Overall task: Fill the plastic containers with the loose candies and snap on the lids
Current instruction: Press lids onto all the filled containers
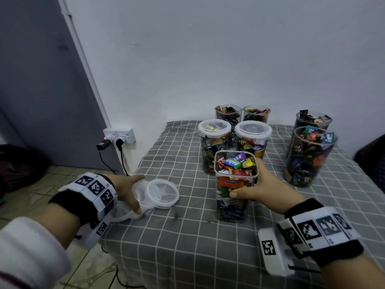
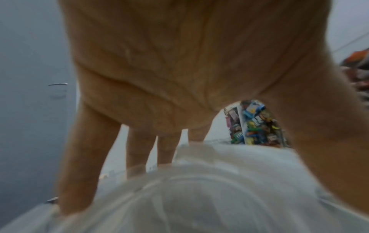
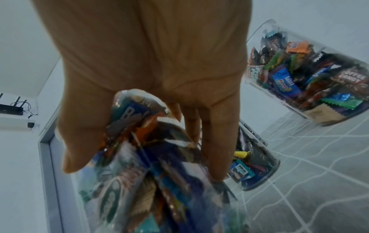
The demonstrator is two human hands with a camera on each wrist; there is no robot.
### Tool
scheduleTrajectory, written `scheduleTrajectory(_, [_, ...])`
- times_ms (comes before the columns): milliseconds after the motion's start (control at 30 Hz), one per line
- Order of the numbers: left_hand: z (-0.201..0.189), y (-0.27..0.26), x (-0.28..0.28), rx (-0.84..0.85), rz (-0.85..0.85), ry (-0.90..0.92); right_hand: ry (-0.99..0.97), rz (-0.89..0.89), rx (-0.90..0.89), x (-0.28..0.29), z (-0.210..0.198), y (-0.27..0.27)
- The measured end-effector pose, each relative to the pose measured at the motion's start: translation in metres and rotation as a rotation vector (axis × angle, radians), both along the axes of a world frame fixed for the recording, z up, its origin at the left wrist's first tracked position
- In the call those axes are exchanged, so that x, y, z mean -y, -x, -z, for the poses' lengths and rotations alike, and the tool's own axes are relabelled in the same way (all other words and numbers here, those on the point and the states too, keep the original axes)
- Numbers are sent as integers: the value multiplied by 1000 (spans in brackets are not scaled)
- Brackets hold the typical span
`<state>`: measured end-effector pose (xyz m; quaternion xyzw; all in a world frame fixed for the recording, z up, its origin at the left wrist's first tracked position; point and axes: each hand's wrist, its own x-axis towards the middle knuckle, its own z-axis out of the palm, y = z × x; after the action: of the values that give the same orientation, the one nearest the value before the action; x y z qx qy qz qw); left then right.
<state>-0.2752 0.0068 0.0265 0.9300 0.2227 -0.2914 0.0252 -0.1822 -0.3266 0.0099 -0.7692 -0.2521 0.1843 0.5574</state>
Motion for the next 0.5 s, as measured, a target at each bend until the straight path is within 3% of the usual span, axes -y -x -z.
scheduleTrajectory(133, [10,-1,18,177,124,-41,-23,5,-24,-1,0,1])
scheduleTrajectory(333, [12,-16,50,354,204,123,-6,14,-3,-1,-1,4])
scheduleTrajectory(400, [10,-21,58,369,181,249,-9,23,-6,0,-1,5])
scheduleTrajectory(500, [-2,-23,60,412,49,582,-7,29,-1,1,-2,6])
